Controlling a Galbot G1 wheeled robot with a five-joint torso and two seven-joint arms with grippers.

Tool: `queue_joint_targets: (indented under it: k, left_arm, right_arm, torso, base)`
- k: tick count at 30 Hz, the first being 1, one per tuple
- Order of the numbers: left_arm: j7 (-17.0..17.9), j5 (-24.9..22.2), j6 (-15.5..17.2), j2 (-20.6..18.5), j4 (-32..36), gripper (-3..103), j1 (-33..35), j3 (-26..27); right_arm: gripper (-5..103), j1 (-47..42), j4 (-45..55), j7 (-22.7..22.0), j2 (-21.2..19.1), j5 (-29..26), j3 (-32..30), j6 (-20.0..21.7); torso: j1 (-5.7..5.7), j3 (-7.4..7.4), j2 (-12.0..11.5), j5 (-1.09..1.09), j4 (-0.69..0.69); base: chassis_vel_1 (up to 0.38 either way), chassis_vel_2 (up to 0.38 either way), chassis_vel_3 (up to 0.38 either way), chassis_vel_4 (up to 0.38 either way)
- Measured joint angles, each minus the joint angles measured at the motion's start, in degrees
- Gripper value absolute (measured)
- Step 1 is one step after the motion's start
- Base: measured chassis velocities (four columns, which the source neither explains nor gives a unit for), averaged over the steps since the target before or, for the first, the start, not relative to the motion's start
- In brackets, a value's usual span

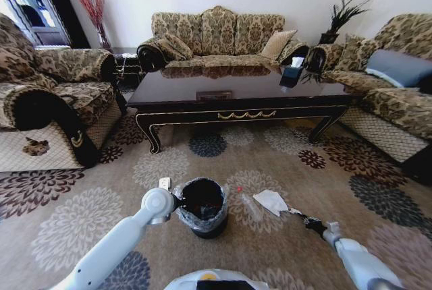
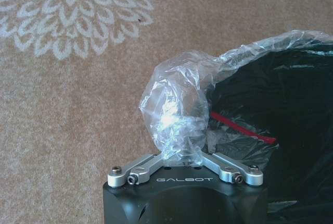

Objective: Move to the front of the table and pick up the trash from the floor, then place it into the trash bin.

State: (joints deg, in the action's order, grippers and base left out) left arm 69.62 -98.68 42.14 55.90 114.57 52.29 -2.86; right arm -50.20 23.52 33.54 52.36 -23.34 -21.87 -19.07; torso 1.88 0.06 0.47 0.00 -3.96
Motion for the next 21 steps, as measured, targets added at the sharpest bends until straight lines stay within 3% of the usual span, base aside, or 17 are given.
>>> queue_joint_targets:
  k: [4, 10, 14, 21]
  left_arm:
    - [0.01, -0.09, 0.0, 0.21, 0.0, 0, 0.05, -0.24]
    - [0.03, -0.02, 0.0, 0.75, -0.01, 0, -0.07, -0.84]
    - [0.03, 0.1, 0.0, 1.08, -0.09, 0, -0.34, -1.58]
    - [0.56, -0.23, 0.0, 1.61, 0.11, 0, -0.51, -2.13]
  right_arm:
    - [0, -1.31, 2.39, 2.21, -1.49, -6.09, -0.08, 0.73]
    - [0, -3.66, 7.3, 5.07, -3.38, -9.89, -0.37, -0.84]
    - [0, -7.16, 15.22, 7.35, -5.29, -13.96, -1.0, -1.73]
    - [0, -14.53, 33.55, 6.65, -7.6, -17.39, -2.69, -1.41]
  torso:
    - [0.0, 0.0, 0.0, 0.0, 0.0]
    - [0.0, 0.0, 0.0, 0.0, 0.0]
    - [0.0, 0.0, 0.0, 0.0, -0.01]
    - [0.0, 0.0, 0.0, -0.01, 0.01]
  base:
    - [0.0, 0.0, 0.0, 0.0]
    - [0.0, 0.0, 0.0, 0.0]
    - [0.0, 0.0, 0.0, 0.0]
    - [0.0, 0.0, 0.0, 0.0]
